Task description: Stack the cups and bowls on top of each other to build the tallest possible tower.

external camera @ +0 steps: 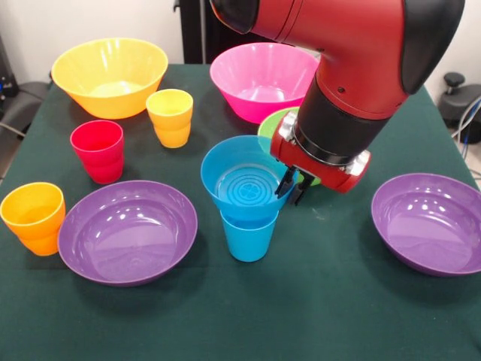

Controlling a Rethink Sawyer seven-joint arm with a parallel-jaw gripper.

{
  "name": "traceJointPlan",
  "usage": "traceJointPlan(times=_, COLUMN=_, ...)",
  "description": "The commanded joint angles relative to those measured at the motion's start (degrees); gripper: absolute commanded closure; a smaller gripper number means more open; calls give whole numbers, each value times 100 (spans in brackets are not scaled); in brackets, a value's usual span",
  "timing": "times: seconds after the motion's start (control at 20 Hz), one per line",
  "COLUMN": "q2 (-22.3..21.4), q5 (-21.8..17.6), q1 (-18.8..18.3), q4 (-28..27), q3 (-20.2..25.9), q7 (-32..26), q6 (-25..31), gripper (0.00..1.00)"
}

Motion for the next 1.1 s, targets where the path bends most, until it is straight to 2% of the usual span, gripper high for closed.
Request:
traceJointPlan(times=0.05, q2=39, q5=-343, q1=-98, q4=41, q3=630, q7=-1093, q6=80, gripper=100)
traceJointPlan(times=1.1, q2=346, q5=-370, q1=-169, q4=-300, q3=662, q7=-1070, q6=-188, gripper=100)
